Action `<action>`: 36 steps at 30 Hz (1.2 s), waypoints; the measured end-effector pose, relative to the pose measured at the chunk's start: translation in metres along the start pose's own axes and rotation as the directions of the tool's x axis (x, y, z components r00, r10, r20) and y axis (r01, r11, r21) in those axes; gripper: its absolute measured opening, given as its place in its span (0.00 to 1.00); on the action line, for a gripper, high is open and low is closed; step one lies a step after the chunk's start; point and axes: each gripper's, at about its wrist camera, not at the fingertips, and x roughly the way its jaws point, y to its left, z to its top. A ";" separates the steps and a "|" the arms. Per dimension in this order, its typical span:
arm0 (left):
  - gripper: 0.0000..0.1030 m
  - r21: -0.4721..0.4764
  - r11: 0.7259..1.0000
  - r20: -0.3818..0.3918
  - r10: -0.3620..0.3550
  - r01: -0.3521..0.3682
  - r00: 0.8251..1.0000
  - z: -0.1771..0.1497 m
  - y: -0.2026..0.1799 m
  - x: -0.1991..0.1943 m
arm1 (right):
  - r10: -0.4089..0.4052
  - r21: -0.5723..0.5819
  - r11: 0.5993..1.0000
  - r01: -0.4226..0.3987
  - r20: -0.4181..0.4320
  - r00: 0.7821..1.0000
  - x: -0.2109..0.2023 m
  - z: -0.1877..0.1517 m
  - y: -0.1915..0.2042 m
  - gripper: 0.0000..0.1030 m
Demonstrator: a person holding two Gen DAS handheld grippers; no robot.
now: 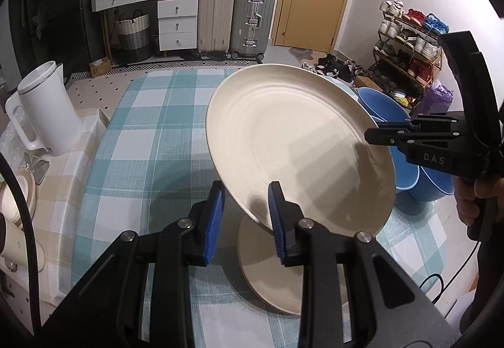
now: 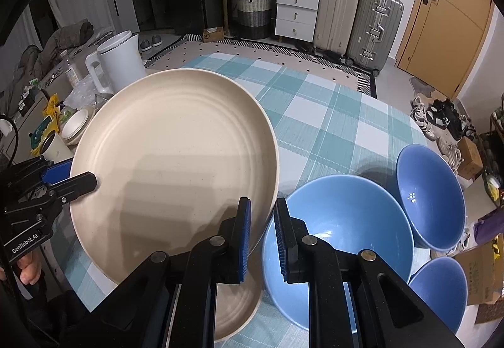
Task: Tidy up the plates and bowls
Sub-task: 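Carry the held cream plates with both tools beside the blue bowls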
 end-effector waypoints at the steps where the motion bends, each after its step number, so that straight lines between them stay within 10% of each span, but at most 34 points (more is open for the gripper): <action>1: 0.23 0.003 1.000 0.000 0.000 0.000 1.000 -0.001 0.000 -0.001 | 0.000 0.002 1.000 0.000 0.002 1.000 -0.001 -0.002 0.000 0.15; 36: 0.23 0.064 0.998 -0.046 0.002 0.001 0.999 -0.047 -0.002 0.013 | -0.005 0.047 0.999 0.002 0.060 0.998 -0.007 -0.070 0.017 0.15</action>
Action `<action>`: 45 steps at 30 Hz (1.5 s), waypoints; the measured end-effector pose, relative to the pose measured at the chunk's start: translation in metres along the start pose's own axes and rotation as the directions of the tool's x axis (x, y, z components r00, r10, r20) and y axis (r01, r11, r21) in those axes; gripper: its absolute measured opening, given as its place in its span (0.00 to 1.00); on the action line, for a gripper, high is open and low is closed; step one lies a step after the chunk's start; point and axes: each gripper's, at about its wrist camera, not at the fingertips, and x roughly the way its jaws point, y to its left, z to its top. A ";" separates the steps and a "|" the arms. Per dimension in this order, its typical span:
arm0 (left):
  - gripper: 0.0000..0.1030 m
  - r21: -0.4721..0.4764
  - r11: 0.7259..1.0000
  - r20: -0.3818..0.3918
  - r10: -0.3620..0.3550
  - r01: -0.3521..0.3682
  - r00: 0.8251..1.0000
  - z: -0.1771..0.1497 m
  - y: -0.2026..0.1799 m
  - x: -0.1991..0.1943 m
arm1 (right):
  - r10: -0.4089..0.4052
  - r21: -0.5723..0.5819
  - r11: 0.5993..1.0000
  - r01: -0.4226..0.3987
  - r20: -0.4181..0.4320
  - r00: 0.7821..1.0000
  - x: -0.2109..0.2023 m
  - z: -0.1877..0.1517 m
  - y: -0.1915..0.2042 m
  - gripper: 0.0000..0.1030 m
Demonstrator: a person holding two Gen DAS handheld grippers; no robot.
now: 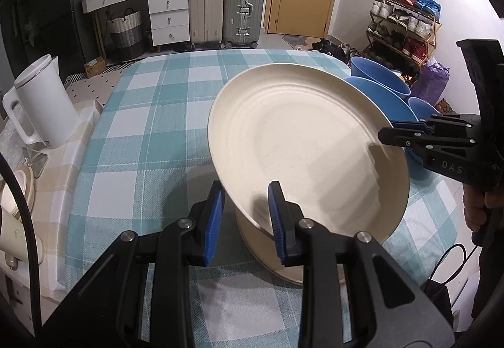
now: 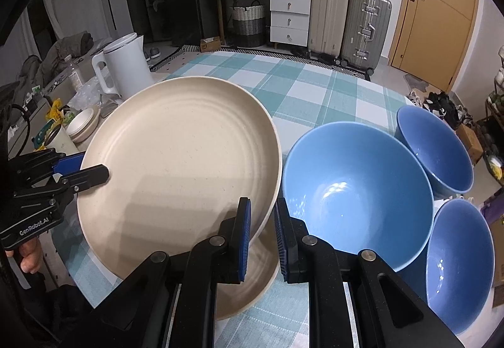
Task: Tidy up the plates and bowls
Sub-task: 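Carry the held cream plates with both tools beside the blue bowls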
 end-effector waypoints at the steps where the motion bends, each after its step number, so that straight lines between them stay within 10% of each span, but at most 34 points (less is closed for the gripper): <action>1: 0.23 0.004 1.000 -0.001 0.001 -0.001 1.000 -0.001 0.000 0.001 | -0.003 -0.002 1.000 0.003 0.001 1.000 -0.001 -0.001 0.000 0.15; 45: 0.24 0.132 0.990 -0.133 0.064 -0.047 0.989 -0.029 -0.017 0.061 | -0.015 0.055 0.998 0.016 -0.017 1.000 0.016 -0.059 -0.002 0.17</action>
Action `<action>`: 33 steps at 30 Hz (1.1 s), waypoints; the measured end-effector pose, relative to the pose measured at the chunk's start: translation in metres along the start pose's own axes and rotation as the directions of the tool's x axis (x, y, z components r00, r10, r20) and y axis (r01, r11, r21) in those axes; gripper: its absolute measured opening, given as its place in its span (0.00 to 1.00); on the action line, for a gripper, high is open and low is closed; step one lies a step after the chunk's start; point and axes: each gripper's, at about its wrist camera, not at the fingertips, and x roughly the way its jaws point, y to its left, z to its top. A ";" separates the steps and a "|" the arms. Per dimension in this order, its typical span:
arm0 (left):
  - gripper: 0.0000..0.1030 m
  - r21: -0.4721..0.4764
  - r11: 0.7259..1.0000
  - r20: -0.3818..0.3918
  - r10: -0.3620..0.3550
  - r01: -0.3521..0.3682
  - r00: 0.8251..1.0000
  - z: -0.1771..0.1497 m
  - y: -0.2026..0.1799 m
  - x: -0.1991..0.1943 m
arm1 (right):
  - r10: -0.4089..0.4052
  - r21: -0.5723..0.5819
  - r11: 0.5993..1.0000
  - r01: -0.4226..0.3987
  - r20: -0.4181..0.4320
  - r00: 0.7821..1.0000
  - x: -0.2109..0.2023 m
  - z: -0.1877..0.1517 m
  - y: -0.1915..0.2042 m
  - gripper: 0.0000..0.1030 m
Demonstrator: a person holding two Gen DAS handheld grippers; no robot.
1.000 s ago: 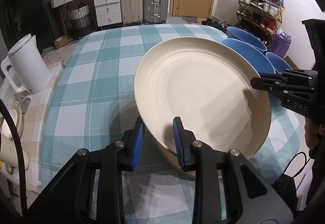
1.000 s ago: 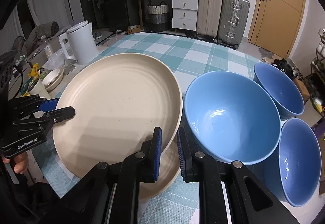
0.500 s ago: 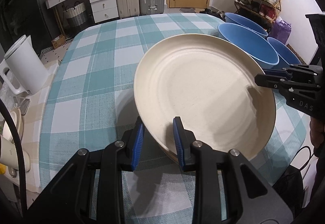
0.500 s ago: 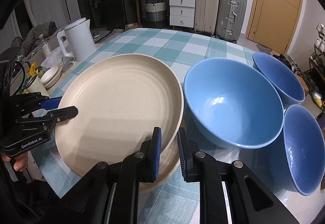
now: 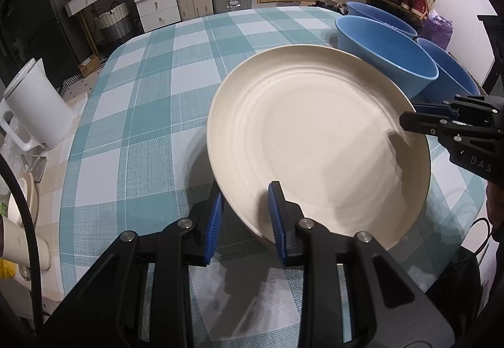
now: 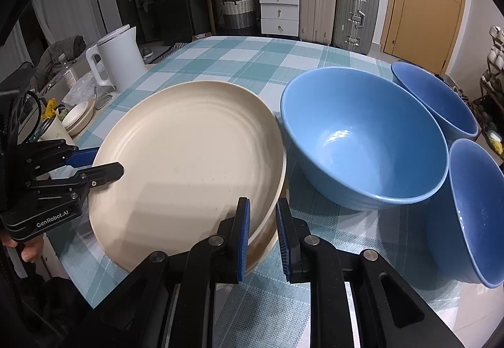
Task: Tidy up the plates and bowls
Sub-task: 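Carry the held cream plates with both tools beside the blue bowls, then lower the cream plates onto the plate stack and open both tools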
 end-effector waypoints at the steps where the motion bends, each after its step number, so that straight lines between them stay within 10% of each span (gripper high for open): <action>1: 0.24 0.002 1.000 -0.004 0.002 -0.002 1.000 -0.001 0.000 0.002 | -0.002 -0.001 1.000 0.002 -0.001 1.000 0.001 0.000 0.001 0.17; 33: 0.31 0.109 0.991 -0.042 0.084 -0.079 0.996 -0.010 -0.018 0.015 | -0.011 0.005 1.000 0.011 -0.027 1.000 0.010 -0.014 0.004 0.19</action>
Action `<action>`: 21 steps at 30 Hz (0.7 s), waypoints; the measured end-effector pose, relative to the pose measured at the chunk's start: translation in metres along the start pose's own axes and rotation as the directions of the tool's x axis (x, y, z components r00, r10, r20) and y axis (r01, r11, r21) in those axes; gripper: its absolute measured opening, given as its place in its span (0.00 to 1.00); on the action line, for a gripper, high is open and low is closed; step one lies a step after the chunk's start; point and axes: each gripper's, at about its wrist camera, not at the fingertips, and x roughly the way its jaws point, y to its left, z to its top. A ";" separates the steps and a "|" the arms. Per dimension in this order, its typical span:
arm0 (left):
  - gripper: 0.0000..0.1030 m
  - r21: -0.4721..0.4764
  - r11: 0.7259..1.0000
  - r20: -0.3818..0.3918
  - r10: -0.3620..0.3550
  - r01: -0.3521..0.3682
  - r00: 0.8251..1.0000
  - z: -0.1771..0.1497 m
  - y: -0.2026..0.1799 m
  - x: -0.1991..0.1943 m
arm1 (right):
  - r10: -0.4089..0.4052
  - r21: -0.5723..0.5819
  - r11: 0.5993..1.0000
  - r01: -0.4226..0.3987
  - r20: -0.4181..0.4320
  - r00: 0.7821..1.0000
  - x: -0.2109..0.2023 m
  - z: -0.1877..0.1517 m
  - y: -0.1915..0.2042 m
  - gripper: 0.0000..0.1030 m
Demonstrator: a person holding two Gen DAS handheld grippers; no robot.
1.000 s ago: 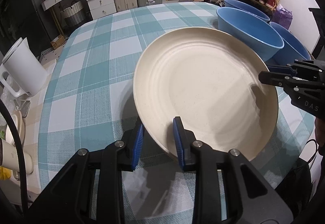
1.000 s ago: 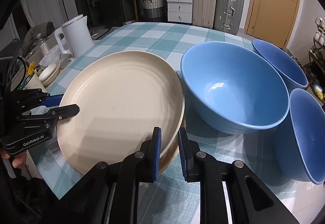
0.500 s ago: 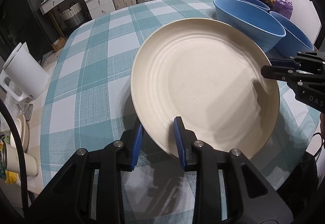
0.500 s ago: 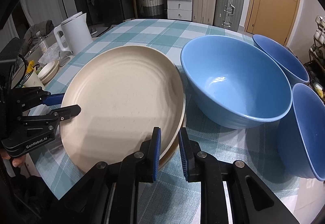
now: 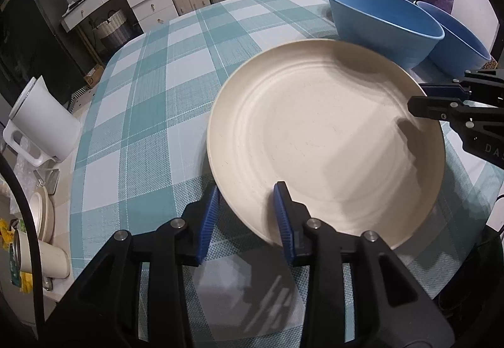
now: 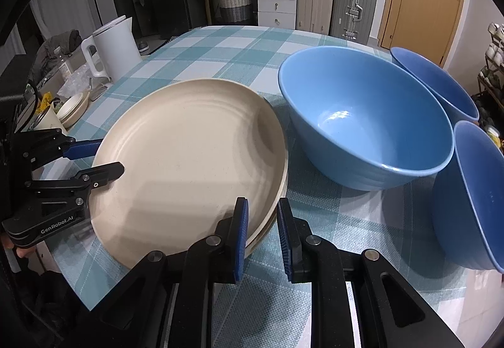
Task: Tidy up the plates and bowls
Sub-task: 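Lower the cream plates onto the plate stack and open both tools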
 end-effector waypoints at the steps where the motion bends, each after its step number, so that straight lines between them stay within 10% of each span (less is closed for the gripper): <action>1: 0.31 0.002 1.000 -0.001 0.002 -0.002 1.000 0.000 -0.001 0.001 | -0.002 0.000 1.000 0.002 0.000 1.000 0.000 0.000 0.000 0.19; 21: 0.41 -0.017 0.998 -0.013 -0.056 0.055 0.998 -0.001 0.004 0.003 | -0.046 -0.032 0.998 0.046 0.007 0.999 0.004 -0.002 0.002 0.20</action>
